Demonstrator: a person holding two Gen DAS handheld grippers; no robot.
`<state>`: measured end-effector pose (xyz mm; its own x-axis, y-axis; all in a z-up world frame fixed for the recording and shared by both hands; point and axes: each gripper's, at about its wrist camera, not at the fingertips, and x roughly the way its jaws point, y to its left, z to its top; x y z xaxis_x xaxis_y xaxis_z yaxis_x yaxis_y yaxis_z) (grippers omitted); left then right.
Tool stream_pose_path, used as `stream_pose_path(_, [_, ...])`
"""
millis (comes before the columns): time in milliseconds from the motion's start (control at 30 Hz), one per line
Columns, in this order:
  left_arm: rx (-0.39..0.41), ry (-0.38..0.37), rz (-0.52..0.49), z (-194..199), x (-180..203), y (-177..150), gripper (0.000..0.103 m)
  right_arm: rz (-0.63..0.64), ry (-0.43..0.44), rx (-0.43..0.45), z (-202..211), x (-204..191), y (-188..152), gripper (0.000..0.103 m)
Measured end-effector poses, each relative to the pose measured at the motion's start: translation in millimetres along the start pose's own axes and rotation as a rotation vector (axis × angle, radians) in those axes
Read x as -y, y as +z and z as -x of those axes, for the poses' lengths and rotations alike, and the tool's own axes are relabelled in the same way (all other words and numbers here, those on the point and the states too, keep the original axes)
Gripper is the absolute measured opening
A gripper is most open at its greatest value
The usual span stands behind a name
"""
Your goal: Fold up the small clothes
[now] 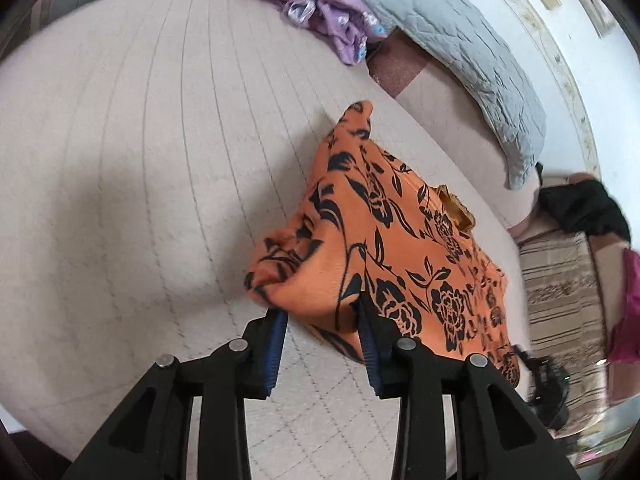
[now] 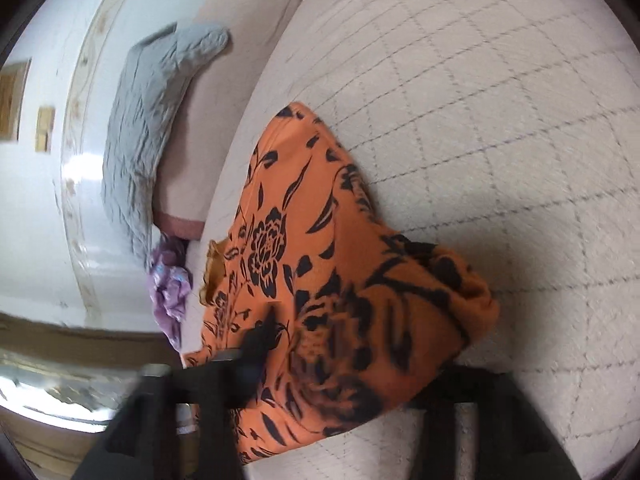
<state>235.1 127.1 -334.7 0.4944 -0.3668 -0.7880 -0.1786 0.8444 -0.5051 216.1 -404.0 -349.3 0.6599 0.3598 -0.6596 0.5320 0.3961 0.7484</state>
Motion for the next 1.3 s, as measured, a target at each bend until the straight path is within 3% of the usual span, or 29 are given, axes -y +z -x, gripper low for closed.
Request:
stream_pose_path(200, [0.053,0.127,-0.040,21.9,2.6,1.4,0.043,-0.048,0.016,0.027,17.2,16.0,-11.3,0.068])
stream_pose_path(300, [0.169,0.184,-0.046,49.0,-3.7,6.6,0.049,-0.041,-0.020,0.170,50.4,17.2,-9.6,0.068])
stream_pose_path(333, [0.242,0.228,-0.069,58.5,-1.9,7.7,0.059,-0.034,-0.025,0.214,61.7,16.0,-8.3,0.068])
stream_pose_path(400, [0.321,0.281,-0.145,63.1,7.2,10.3,0.065,0.025,-0.036,0.306,79.4,5.0,-5.9,0.068])
stream_pose_path(467, [0.374,0.279,-0.222,58.9,18.6,10.9,0.065,0.127,-0.042,0.319,78.3,-18.8,0.8,0.065])
stream_pose_path(500, [0.375,0.264,-0.257,54.2,25.5,11.4,0.065,0.180,-0.038,0.290,70.2,-32.4,5.5,0.062])
stream_pose_path(567, [0.335,0.184,-0.321,40.5,39.9,13.2,0.065,0.271,-0.052,0.222,48.7,-57.0,14.7,0.047])
stream_pose_path(633, [0.296,0.152,-0.363,24.0,53.9,12.8,0.065,0.356,-0.099,0.167,16.3,-83.5,26.2,0.044])
stream_pose_path(833, [0.202,0.185,-0.448,-18.8,64.6,11.2,0.065,0.317,-0.196,0.092,-66.6,-101.7,59.9,0.041])
stream_pose_path(900, [0.130,0.234,-0.476,-39.9,63.8,9.7,0.065,0.316,-0.252,0.064,-93.6,-98.2,64.5,0.041])
stream_pose_path(933, [0.081,0.300,-0.494,-54.2,59.8,8.1,0.065,0.325,-0.283,0.049,-105.5,-94.6,65.0,0.038])
stream_pose_path(1000, [0.040,0.348,-0.519,-68.5,52.1,3.6,0.072,0.356,-0.301,0.082,-107.4,-98.4,61.6,0.038])
stream_pose_path(1067, [0.031,0.336,-0.505,-69.7,46.7,6.7,0.075,0.392,-0.319,0.078,-105.6,-109.6,56.1,0.041])
stream_pose_path(1133, [0.003,0.274,-0.417,-60.7,35.0,17.0,0.074,0.430,-0.264,0.056,-103.0,-126.2,42.7,0.041])
stream_pose_path(1167, [0.025,0.261,-0.373,-51.0,27.5,22.1,0.074,0.460,-0.220,0.038,-102.5,-138.3,31.8,0.041])
stream_pose_path(1300, [0.073,0.308,-0.304,-32.1,3.0,35.5,0.074,0.665,-0.079,-0.137,-130.6,-206.8,-42.1,0.041])
